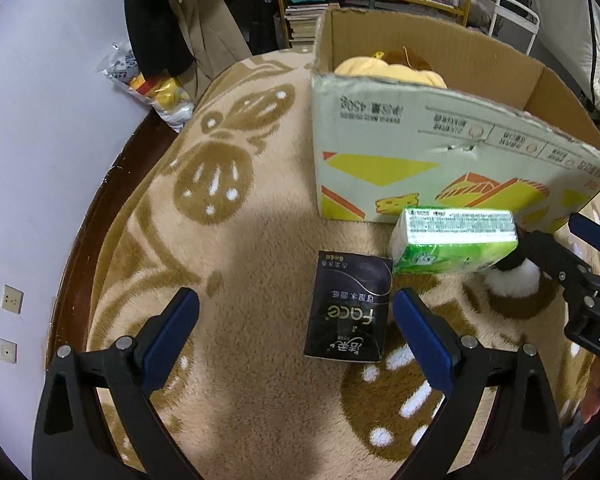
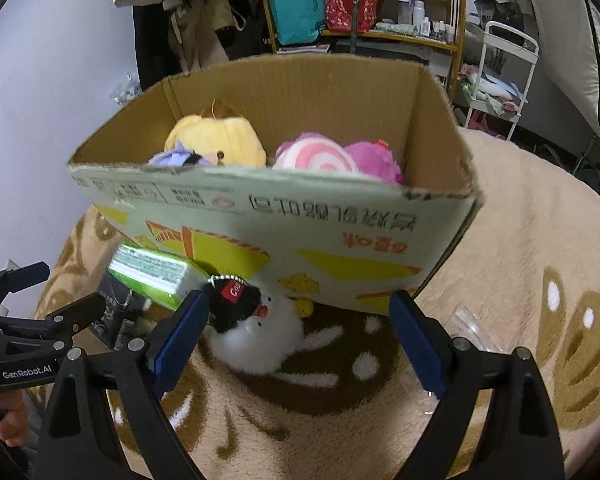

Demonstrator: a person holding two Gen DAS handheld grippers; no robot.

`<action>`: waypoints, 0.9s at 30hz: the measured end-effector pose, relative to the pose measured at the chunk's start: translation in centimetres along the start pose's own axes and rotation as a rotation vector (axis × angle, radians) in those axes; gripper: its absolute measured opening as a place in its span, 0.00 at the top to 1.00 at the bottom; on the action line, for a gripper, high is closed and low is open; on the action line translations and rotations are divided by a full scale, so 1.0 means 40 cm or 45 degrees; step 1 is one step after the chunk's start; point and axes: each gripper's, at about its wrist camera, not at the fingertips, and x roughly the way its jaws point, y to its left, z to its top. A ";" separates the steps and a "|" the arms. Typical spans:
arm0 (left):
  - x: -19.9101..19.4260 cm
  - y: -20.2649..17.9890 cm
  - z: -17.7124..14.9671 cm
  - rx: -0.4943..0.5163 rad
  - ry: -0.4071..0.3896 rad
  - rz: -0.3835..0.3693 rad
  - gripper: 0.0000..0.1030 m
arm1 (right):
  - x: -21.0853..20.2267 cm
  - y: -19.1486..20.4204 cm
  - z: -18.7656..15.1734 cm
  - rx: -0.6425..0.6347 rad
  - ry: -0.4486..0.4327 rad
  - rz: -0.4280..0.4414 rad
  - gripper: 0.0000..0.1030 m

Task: Organize soft objects
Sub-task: 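Move the left gripper to the black tissue pack while the right gripper approaches the penguin plush, then close the left gripper on the black tissue pack while the right gripper grasps the penguin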

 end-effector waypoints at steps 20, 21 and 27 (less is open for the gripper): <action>0.080 -0.033 -0.008 0.073 0.101 0.021 0.17 | 0.091 -0.019 -0.015 0.127 0.172 0.095 0.13; 0.083 -0.033 -0.009 0.069 0.115 0.001 0.21 | 0.091 -0.019 -0.014 0.129 0.169 0.098 0.14; 0.088 -0.045 -0.016 0.069 0.143 -0.080 0.47 | 0.099 -0.002 -0.012 0.085 0.177 0.039 0.32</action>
